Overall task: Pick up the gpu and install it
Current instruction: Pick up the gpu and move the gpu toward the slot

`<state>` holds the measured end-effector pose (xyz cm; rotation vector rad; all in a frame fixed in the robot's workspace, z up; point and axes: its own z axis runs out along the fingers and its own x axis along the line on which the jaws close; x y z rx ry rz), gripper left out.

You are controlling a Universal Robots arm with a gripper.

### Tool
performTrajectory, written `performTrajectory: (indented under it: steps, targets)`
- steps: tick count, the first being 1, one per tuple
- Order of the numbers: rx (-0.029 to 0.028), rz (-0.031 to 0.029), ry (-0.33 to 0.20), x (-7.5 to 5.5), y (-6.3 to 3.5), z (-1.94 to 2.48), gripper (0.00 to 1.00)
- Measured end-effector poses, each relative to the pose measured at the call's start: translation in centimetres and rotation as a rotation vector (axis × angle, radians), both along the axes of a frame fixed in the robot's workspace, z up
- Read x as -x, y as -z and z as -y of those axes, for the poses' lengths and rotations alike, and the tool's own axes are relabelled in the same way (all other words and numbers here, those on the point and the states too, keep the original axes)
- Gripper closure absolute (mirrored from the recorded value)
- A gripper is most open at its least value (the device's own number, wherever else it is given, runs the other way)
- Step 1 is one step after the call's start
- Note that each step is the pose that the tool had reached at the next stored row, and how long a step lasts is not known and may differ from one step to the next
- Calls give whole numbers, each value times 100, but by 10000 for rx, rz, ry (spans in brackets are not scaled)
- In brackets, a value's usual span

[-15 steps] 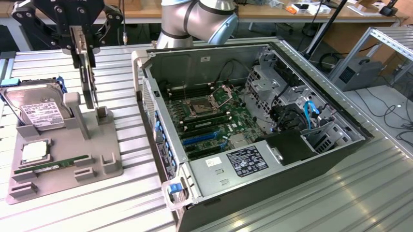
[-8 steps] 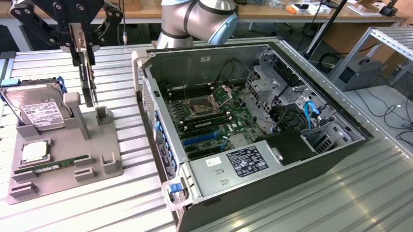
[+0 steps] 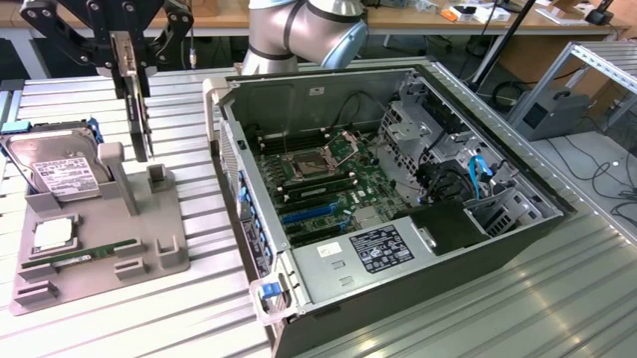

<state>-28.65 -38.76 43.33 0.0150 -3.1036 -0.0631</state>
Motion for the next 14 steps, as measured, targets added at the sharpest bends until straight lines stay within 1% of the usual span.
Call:
performTrajectory:
  steps: [2, 4, 7, 10, 11, 13, 14]
  targets:
    - [-26, -28, 0, -53, 0, 2, 73]
    - [-34, -55, 1, -106, 1, 3, 73]
    - [-36, -81, 0, -157, 0, 4, 73]
    - [-36, -92, 0, -185, 1, 4, 73]
    - [-22, -92, 2, -186, 1, 4, 73]
    - [274, -93, 2, -188, 0, 4, 73]
    - [304, -94, 1, -194, 0, 4, 73]
